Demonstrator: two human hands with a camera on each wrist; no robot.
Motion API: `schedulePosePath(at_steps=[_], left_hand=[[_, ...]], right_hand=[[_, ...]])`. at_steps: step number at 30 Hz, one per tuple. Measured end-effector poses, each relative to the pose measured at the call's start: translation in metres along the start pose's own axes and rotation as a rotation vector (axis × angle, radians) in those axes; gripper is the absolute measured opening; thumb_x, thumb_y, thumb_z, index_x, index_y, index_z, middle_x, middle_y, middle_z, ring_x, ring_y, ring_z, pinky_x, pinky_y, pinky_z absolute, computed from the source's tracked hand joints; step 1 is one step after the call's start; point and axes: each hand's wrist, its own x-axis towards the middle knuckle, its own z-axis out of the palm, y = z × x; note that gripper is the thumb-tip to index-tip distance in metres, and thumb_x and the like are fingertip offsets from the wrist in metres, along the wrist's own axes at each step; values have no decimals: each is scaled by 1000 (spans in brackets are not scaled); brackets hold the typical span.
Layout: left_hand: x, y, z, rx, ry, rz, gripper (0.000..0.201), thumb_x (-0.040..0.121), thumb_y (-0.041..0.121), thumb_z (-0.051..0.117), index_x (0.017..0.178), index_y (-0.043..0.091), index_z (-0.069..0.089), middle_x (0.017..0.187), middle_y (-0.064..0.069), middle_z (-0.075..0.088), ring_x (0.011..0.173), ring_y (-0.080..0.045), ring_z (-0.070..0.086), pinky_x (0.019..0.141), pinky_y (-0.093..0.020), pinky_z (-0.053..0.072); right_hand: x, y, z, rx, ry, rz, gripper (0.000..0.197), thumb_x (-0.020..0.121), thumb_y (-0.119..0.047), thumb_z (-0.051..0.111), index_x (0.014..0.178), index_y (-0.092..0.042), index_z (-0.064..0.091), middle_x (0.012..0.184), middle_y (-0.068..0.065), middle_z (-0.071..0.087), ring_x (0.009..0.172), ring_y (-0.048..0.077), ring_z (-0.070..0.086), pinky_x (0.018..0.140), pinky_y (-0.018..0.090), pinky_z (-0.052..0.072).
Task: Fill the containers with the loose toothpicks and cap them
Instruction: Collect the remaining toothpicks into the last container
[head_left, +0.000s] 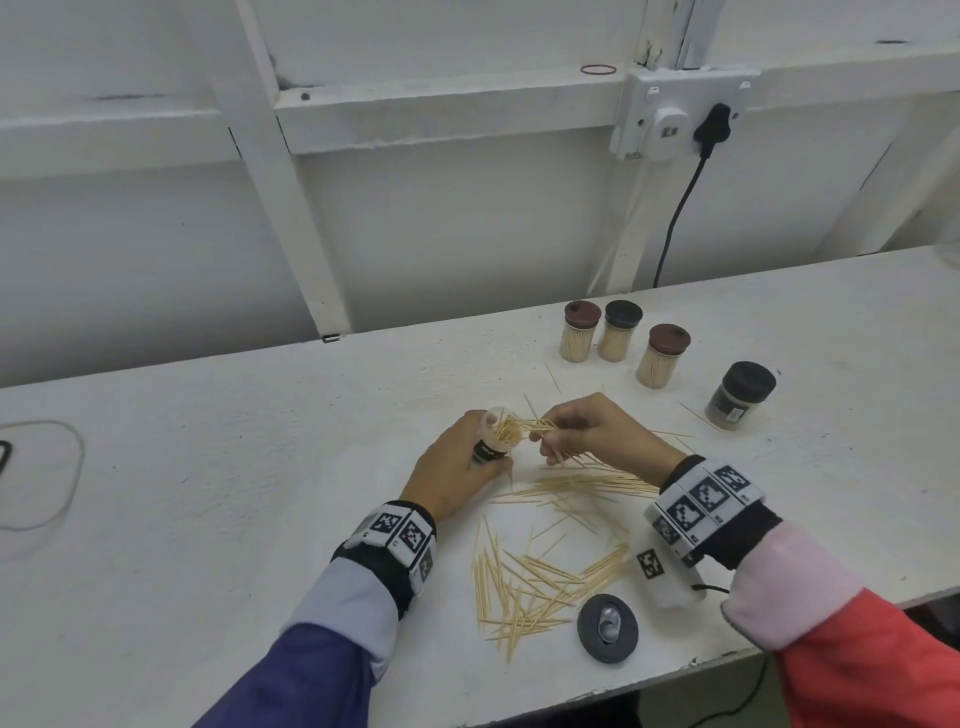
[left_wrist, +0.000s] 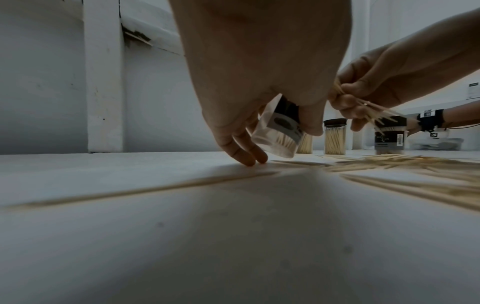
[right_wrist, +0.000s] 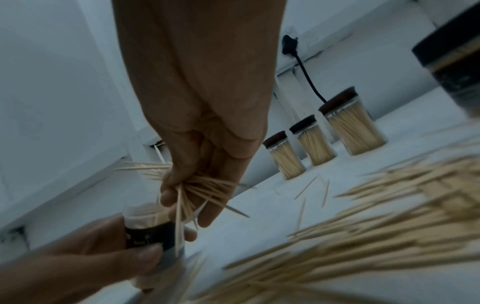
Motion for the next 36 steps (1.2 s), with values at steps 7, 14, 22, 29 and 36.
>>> schedulePosePath(at_steps=[7, 14, 22, 29, 36], left_hand=[[1, 0, 1, -7, -2, -1, 49, 87, 39, 68, 128, 29, 43, 114, 7, 60, 101, -13, 58, 88, -35, 49], [1, 5, 1, -31, -16, 23, 50, 87, 40, 69, 128, 33, 42, 114, 11, 60, 100, -9, 58, 87, -31, 47], [-1, 8, -2, -22, 44, 4, 52, 87, 47, 66, 130, 29, 42, 114, 10, 61, 100, -14, 59, 85, -33, 48], [-1, 15, -5, 15, 102, -22, 50, 89, 51, 62, 126, 25, 42, 115, 9, 62, 100, -15, 60, 84, -35, 49], [-3, 16, -7, -14, 165, -11, 51, 89, 51, 62, 130, 28, 41, 119, 9, 62, 103, -15, 61, 86, -36, 49]], right_hand=[[9, -21, 10, 277, 140, -81, 15, 93, 4, 55, 103, 7, 66, 83, 12, 67, 72, 18, 67, 69, 22, 54], [30, -34, 31, 560, 386, -211, 14, 93, 4, 55, 100, 1, 66, 81, 11, 69, 76, 23, 70, 77, 29, 57], [36, -31, 53, 528, 450, -272, 16, 92, 6, 53, 103, 5, 65, 79, 13, 66, 75, 22, 65, 72, 27, 57], [36, -24, 65, 492, 452, -283, 16, 92, 4, 55, 100, 0, 68, 88, 11, 71, 86, 14, 68, 77, 19, 51], [34, -14, 64, 549, 390, -246, 22, 91, 2, 59, 111, -1, 66, 104, 10, 72, 97, 12, 67, 83, 22, 52]])
